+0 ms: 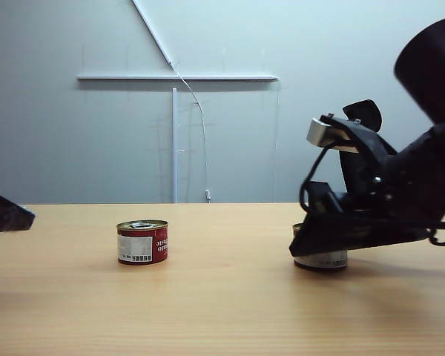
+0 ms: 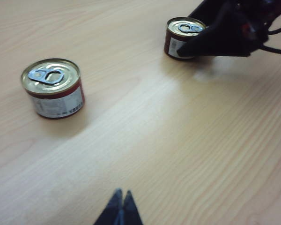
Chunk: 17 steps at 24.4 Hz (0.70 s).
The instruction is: Stack a can of tomatoes on the right onto the can of tomatoes on the left.
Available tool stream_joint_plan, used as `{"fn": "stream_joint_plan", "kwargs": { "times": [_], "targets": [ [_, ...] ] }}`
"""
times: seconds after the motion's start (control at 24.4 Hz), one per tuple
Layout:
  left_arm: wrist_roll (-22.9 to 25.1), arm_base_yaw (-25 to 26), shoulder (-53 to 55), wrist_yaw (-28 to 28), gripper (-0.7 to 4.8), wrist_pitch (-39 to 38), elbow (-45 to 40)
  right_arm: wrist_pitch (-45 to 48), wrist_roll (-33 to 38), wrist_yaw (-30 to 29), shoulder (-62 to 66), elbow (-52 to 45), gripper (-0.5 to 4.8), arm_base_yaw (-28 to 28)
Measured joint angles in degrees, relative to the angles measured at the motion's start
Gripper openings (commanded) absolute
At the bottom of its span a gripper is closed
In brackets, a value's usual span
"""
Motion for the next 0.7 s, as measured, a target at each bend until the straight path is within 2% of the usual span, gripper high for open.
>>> {"fn": "stream_joint_plan", "kwargs": {
  "times": [0.04,0.25,0.37,0.45,0.57,0.7],
  "targets": [
    [0.0,0.0,0.0,0.0,-0.02,0.0,0.0,0.1,0.5,-0.1,0.1,0.3,-0.08,0.0],
    [0.0,1.2,0.0,0.5,-0.02,0.0,0.0,3.5,1.4,-2.9,-0.1,0.5,-0.01,-0.1],
    [0.0,7.7,-0.2,4.6,-0.02,0.0,0.0,3.6,3.6,-6.9,-0.1,3.5,-0.01,0.6],
    [0.0,15.8,-2.2,7.0,-0.02,0.0,0.0,3.7,5.2,-8.4,0.4,9.6,-0.01,5.4],
    [0.0,20.5,-4.4,7.4,-0.02,0.0,0.0,2.7,5.2,-9.5,3.1,15.6,-0.01,9.9],
    [0.0,21.7,-6.3,7.3,-0.02,0.1,0.0,-0.2,4.5,-9.2,7.8,21.3,-0.01,12.6]
  ]
}}
